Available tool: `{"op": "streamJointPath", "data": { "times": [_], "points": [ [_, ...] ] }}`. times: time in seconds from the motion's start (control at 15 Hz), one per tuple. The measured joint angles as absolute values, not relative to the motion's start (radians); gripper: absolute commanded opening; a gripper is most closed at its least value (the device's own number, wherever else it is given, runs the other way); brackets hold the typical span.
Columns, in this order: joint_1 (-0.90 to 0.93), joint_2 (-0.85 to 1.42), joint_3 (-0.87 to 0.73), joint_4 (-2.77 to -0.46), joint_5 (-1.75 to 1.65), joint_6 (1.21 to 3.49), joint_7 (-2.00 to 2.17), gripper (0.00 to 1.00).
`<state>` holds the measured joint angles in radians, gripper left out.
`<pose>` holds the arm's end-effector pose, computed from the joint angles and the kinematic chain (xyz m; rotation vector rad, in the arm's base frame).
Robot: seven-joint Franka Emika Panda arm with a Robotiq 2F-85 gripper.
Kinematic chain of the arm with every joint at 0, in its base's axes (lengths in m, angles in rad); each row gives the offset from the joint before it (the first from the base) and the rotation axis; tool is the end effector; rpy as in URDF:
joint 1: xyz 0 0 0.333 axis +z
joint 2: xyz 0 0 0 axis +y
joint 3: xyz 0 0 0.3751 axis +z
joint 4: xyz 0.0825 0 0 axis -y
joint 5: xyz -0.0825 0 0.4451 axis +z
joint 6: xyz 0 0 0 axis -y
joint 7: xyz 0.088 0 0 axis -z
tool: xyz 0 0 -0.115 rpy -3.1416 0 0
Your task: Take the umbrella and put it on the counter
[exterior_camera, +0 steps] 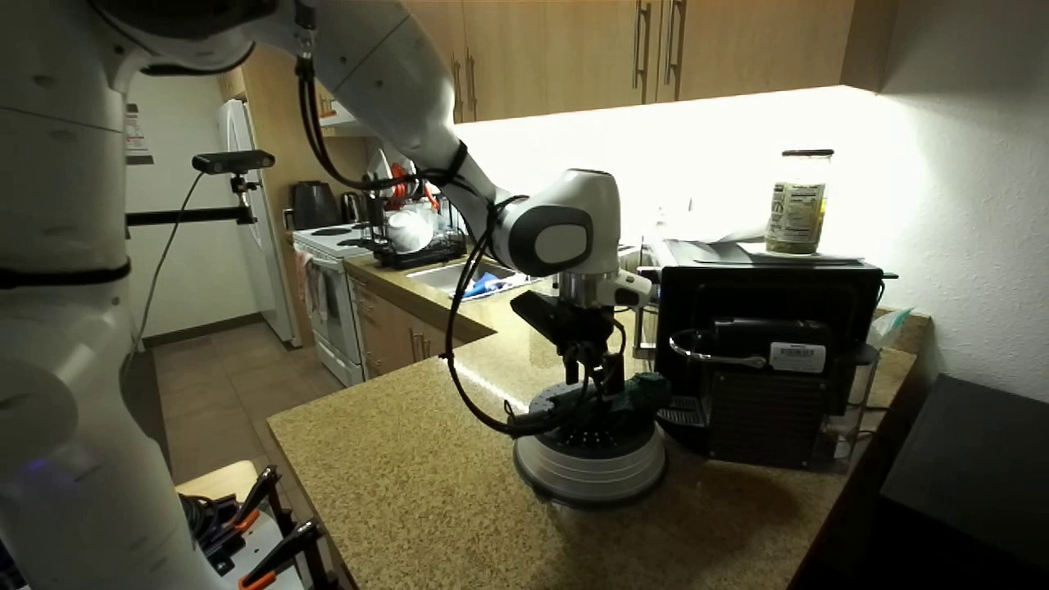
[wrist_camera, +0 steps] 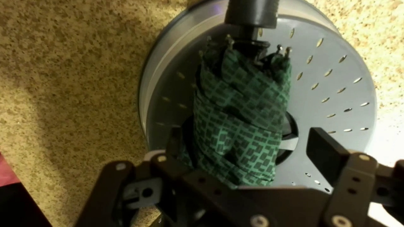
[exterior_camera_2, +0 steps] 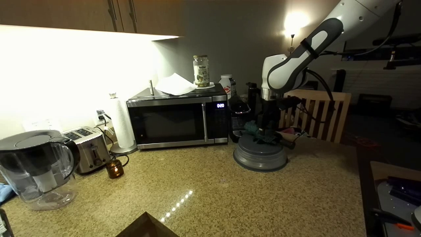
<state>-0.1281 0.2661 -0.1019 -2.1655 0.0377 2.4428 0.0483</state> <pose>0.6042 -0.1405 0.2763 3.1021 -0.4740 0.0198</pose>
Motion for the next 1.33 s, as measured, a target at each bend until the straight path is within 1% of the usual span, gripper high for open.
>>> {"op": "streamJointPath", "data": {
  "times": [0.6,0.67,0.73,0.93,1.13,1.27,1.33],
  "points": [
    [-0.129,0.326,-0.127,-2.117,0.02,2.443,0.048,1.0],
    [-0.13,0.336,-0.133,-2.114,0.018,2.443,0.048,0.75],
    [-0.131,0.345,-0.137,-2.111,0.018,2.443,0.048,0.74],
    [-0.133,0.368,-0.138,-2.1,0.018,2.443,0.048,0.53],
    [-0.132,0.374,-0.138,-2.094,0.018,2.443,0.048,0.34],
    [-0.133,0.374,-0.138,-2.094,0.018,2.443,0.048,0.23],
    [-0.133,0.374,-0.138,-2.094,0.018,2.443,0.048,0.22]
  ]
}}
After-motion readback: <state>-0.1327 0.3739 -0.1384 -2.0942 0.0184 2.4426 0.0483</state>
